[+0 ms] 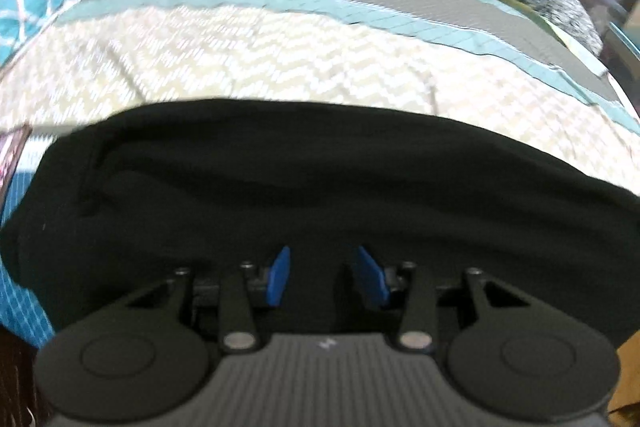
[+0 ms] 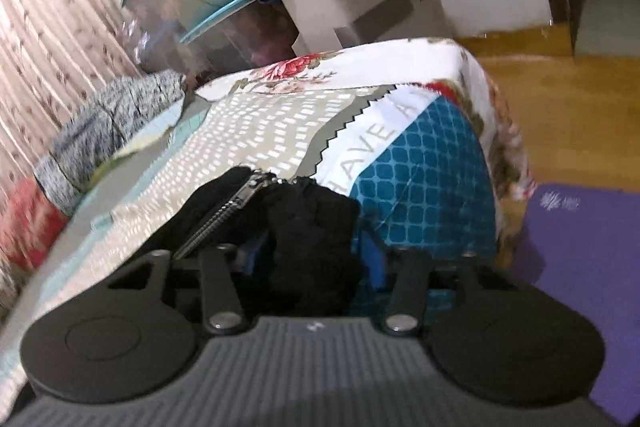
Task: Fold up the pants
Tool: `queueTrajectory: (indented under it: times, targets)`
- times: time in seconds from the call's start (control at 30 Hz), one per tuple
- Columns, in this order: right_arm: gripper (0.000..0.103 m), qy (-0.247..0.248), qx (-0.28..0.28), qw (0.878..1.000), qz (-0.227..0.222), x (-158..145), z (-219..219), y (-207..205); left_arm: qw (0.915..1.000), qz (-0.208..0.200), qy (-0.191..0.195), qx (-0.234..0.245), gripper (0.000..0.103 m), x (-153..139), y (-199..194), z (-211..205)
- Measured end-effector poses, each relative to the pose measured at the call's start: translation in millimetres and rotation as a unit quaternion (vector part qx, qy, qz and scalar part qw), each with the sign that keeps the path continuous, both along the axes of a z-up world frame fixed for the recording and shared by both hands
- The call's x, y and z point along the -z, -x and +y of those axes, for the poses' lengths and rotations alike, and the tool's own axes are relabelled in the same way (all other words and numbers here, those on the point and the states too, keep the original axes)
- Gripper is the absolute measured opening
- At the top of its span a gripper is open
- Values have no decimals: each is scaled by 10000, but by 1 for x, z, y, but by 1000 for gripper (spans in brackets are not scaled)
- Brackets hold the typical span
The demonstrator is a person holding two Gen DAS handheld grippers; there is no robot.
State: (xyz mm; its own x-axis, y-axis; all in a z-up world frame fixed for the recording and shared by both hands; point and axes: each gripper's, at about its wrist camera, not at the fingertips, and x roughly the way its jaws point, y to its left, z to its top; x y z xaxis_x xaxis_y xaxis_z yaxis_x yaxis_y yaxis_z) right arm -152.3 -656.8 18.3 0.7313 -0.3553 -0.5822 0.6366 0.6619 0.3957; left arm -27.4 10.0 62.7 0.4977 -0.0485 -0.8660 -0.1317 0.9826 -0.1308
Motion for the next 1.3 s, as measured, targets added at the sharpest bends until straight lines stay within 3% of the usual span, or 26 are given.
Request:
queueTrajectory:
  times: [0.1, 0.3, 0.4, 0.5, 0.6, 0.73, 0.8, 0.87, 0.93, 1.0, 1.17, 1.3]
  targets:
    - [47, 194, -27, 9997, 118, -9, 10, 3, 9998, -45, -65, 207, 40, 1, -1, -9]
    - [52, 13, -49, 9999, -116, -14, 14, 3, 9997, 197, -3, 150, 40, 15, -1, -6]
    - [52, -3, 109, 9999, 64, -11, 12, -1, 9998, 148, -30, 149, 41, 13, -1, -6]
    - [53, 480, 148, 9987, 42, -22, 26, 1, 9998, 155, -43, 121, 43, 15, -1, -8]
    - [66, 763, -42, 9971, 27, -22, 32, -5, 9995, 196, -153, 185, 43, 18, -3, -13]
    - [70, 809, -253, 9964, 3, -16, 15, -20, 9993, 184, -98, 309, 42, 17, -3, -23]
    - [71, 597, -414, 9972, 170, -8, 1, -29, 9989, 176, -99, 420, 41, 16, -2, -28]
    - [62, 363, -484, 9980, 199, -2, -8, -28, 9985, 167, -79, 519, 41, 16, -1, -32]
    - [32, 397, -503, 9975, 300, -4, -7, -25, 9981, 175, -72, 591, 41, 17, 0, -37]
    - [23, 206, -625, 9976, 215, -12, -1, -19, 9978, 195, -110, 621, 40, 19, -1, -40]
    - [19, 181, -1227, 9918, -311, -56, 45, -12, 9980, 159, 120, 600, 40, 16, 1, -39]
    - [19, 321, -2298, 9716, -474, -85, 120, -18, 9975, 55, 383, 587, 40, 10, 9, -32]
